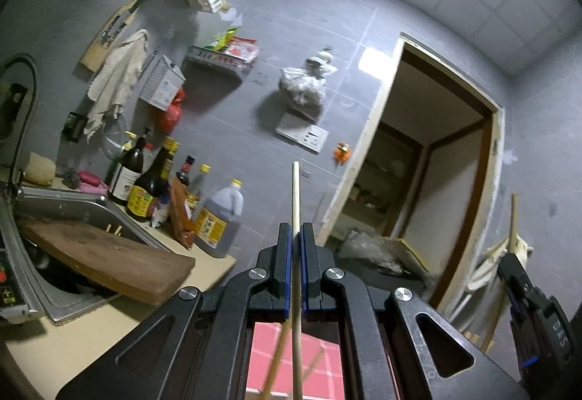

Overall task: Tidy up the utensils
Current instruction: 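Lift both held chopsticks upright and carry them over the white basket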

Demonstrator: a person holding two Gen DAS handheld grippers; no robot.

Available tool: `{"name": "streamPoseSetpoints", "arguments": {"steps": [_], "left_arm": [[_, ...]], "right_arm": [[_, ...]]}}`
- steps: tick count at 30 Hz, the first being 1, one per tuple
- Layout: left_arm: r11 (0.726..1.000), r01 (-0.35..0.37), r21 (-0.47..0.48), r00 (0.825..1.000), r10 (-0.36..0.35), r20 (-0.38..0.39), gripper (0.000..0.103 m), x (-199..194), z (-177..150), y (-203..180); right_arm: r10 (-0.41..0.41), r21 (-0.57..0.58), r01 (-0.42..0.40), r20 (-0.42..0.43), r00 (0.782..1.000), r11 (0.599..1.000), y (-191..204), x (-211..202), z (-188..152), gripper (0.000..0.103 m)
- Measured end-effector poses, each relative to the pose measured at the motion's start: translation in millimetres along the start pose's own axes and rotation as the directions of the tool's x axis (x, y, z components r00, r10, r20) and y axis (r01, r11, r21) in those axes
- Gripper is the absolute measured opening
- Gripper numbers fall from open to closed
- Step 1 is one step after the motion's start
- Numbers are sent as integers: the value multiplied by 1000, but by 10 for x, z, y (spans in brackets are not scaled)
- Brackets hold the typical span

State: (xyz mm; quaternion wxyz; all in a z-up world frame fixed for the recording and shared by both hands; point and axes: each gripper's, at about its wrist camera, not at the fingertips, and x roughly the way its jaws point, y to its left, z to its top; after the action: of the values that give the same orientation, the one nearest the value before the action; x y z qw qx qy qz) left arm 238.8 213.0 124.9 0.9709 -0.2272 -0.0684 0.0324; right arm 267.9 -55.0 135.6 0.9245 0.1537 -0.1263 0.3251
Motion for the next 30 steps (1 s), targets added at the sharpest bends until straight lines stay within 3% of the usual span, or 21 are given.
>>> {"name": "streamPoseSetpoints", "arguments": {"steps": [15,30], "left_arm": [[997,-61,37,998,60,23,3,66,-350,25],[987,-47,157,994,62,-92,3,-41,-658,-101]], "right_arm": [[-33,-21,32,-65,997,999,-69,152,-290,6],[-28,-52,17,-222,975,999,-51,126,-414,6]]}}
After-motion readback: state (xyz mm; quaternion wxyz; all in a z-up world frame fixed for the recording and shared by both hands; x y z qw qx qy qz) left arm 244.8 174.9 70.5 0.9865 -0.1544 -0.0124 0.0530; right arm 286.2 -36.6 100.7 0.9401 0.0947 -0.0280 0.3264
